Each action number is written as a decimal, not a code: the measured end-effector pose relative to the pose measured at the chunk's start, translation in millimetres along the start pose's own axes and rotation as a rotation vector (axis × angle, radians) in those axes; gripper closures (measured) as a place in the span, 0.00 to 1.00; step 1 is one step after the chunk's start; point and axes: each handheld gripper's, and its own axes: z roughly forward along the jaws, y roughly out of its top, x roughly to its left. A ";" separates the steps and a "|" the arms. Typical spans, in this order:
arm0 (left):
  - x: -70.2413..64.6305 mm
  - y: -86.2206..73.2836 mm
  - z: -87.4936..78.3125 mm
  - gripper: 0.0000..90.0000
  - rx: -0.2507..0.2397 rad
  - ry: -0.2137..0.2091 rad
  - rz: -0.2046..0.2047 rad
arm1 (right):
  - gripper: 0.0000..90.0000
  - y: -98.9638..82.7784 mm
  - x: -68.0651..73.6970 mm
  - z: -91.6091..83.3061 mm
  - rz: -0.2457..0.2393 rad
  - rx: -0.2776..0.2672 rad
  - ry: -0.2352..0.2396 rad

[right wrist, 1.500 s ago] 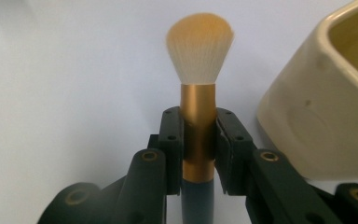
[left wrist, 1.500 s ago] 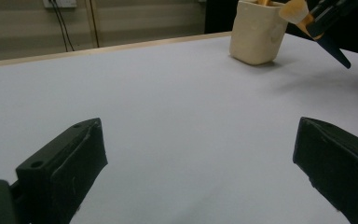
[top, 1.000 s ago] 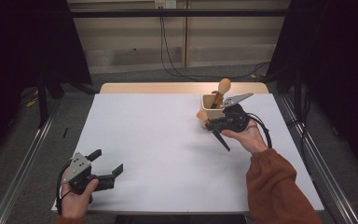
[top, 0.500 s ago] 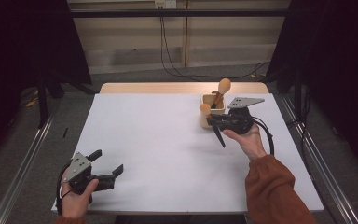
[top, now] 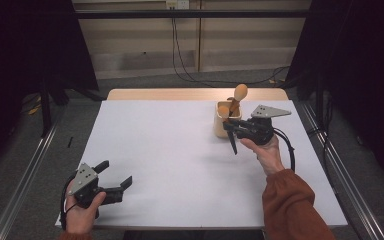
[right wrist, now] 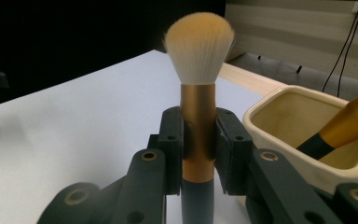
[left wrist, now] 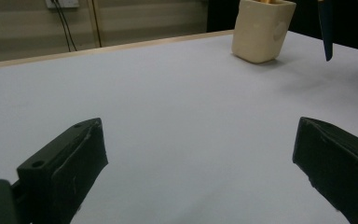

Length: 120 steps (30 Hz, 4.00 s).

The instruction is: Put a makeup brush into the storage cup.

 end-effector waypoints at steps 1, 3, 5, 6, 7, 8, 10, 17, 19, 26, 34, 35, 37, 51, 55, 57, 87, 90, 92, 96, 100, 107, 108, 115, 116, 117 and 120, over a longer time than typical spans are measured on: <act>0.0 0.0 0.0 0.03 0.001 0.000 0.000 | 0.83 1.0 0.0 -0.6 0.006 -0.014 -0.001; -0.2 0.1 -0.2 0.03 -0.002 0.001 0.001 | 0.83 3.3 0.4 -1.2 0.005 -0.029 0.000; -0.3 0.2 -0.6 0.03 -0.008 0.000 -0.002 | 0.83 7.0 0.3 -1.6 0.009 -0.054 -0.001; -0.3 0.0 -0.5 0.03 -0.011 0.002 -0.008 | 0.83 9.4 0.0 -1.6 0.009 -0.066 -0.001; -0.1 0.1 -0.5 0.03 -0.008 0.003 -0.006 | 0.83 11.8 -0.2 -1.5 0.011 -0.078 -0.004; -0.1 0.1 -0.3 0.03 -0.010 0.002 -0.006 | 0.83 13.9 -1.2 -1.6 0.016 -0.090 -0.007; -0.4 -0.1 0.0 0.03 -0.010 0.003 -0.009 | 0.83 17.7 -4.0 -1.4 0.032 -0.111 -0.013; -0.1 0.1 -0.8 0.03 -0.010 0.000 -0.008 | 0.83 29.6 -4.6 -3.2 0.044 -0.151 -0.034; -0.4 -0.1 -0.5 0.03 -0.014 -0.002 -0.010 | 0.83 33.9 -4.7 -4.9 0.039 -0.160 -0.038; -0.5 0.5 -0.5 0.03 -0.018 -0.003 -0.008 | 0.83 41.3 -6.7 -5.5 0.052 -0.173 -0.035; -0.4 0.3 -0.5 0.03 -0.020 -0.006 -0.012 | 0.83 54.1 -12.4 -6.0 0.044 -0.185 -0.057; -0.6 0.3 -0.5 0.03 -0.020 -0.006 -0.012 | 0.83 55.5 -13.3 -6.0 0.033 -0.180 -0.063; -0.8 0.4 -0.3 0.03 -0.021 -0.006 -0.012 | 0.83 59.5 -16.1 -6.8 0.034 -0.182 -0.067; -0.9 0.5 2.0 0.03 -0.014 -0.008 -0.014 | 0.83 80.7 -29.1 -1.3 0.023 -0.186 -0.115; -1.2 0.4 2.3 0.03 -0.006 -0.014 -0.003 | 0.83 88.1 -31.0 4.0 0.027 -0.200 -0.123; -1.4 0.3 2.1 0.02 -0.006 -0.013 -0.003 | 0.83 91.3 -31.9 5.9 0.025 -0.203 -0.132; -0.4 -0.1 0.6 0.03 -0.009 -0.007 -0.012 | 0.83 76.0 -50.1 30.6 0.028 -0.185 -0.192; -0.3 -0.1 0.6 0.03 -0.007 -0.007 -0.009 | 0.83 71.2 -51.2 30.4 0.031 -0.179 -0.190; -0.4 -0.1 0.6 0.03 -0.008 -0.007 -0.011 | 0.83 68.2 -51.7 30.7 0.025 -0.171 -0.192; 0.1 -0.1 0.4 0.03 -0.009 -0.007 -0.008 | 0.83 61.8 -52.7 31.9 0.020 -0.167 -0.194; 0.3 -0.3 -0.1 0.03 -0.009 -0.006 -0.011 | 0.83 57.0 -52.5 33.4 0.013 -0.161 -0.184; 0.2 -0.1 -0.1 0.03 -0.009 -0.006 -0.010 | 0.83 53.2 -52.0 36.1 0.000 -0.149 -0.176; 0.1 -0.1 -0.3 0.03 -0.009 -0.004 -0.012 | 0.83 52.6 -52.1 36.4 0.000 -0.146 -0.174; 0.3 -0.2 -0.4 0.03 -0.008 -0.004 -0.011 | 0.83 44.3 -54.7 37.2 0.014 -0.138 -0.176; 0.3 -0.1 -0.5 0.02 -0.009 -0.004 -0.011 | 0.83 42.8 -55.3 37.3 0.017 -0.137 -0.177; 0.3 -0.2 -0.4 0.03 -0.008 -0.003 -0.011 | 0.83 41.3 -55.6 37.1 0.017 -0.133 -0.178; 0.2 0.0 -0.5 0.03 -0.007 -0.002 -0.011 | 0.83 37.8 -56.4 36.4 0.014 -0.122 -0.176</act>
